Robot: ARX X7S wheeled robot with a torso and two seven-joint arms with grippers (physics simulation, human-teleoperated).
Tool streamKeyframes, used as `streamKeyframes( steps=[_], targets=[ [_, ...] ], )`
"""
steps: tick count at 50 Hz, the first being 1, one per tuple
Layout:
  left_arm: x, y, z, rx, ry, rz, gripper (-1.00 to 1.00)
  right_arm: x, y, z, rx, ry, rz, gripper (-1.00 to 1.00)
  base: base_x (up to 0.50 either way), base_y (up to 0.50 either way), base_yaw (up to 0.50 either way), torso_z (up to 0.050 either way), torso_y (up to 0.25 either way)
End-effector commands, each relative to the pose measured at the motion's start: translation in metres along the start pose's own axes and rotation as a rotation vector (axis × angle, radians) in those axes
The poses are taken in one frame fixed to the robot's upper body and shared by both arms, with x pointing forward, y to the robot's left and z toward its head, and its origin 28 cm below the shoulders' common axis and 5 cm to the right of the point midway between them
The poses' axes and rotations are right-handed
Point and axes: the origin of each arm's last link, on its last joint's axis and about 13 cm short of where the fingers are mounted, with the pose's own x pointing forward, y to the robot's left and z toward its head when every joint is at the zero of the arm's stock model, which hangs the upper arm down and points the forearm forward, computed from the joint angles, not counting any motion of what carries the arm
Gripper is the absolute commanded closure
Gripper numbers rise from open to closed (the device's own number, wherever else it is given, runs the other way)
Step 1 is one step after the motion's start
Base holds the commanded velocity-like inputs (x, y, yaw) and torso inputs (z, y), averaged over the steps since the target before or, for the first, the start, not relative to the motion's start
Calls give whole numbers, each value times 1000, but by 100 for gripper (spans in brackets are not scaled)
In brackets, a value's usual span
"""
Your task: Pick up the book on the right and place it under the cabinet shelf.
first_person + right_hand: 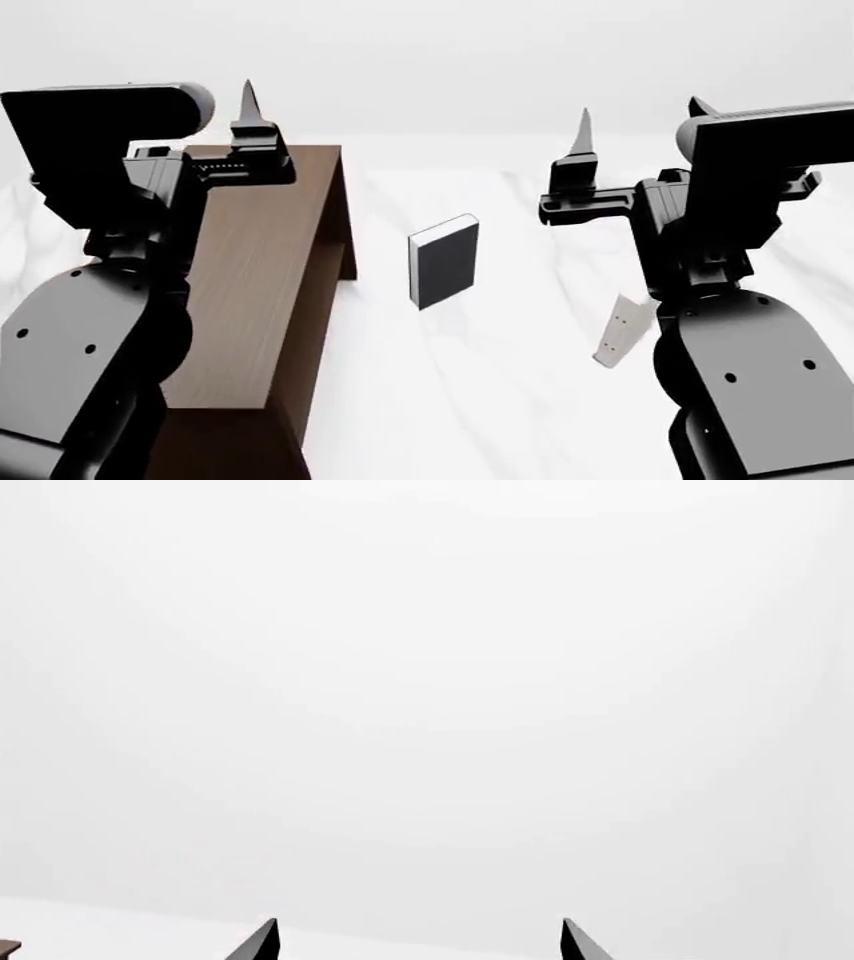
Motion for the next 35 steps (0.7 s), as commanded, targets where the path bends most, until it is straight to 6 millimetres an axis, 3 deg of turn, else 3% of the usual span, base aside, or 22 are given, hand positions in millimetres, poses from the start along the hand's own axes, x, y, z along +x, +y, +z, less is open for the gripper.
streamKeyframes(
  steps=[1,19,28,35],
  targets=[
    [1,2,3,-2,-10,10,-100,0,0,0,0,-1,-1,-100,164,0,0,0,0],
    [0,3,1,0,-1,7,-100,-3,-1,12,-34,-32,-15,-100,68,0,0,0,1],
    [0,3,0,1,-1,10,-100,-8,-16,27,-89,-43,-94,-100,0,0,0,0,0],
    [1,3,-2,-3,-2,10,-100,-19,-31,26,-135,-5,-171,-100,0,0,0,0,0]
  ],
)
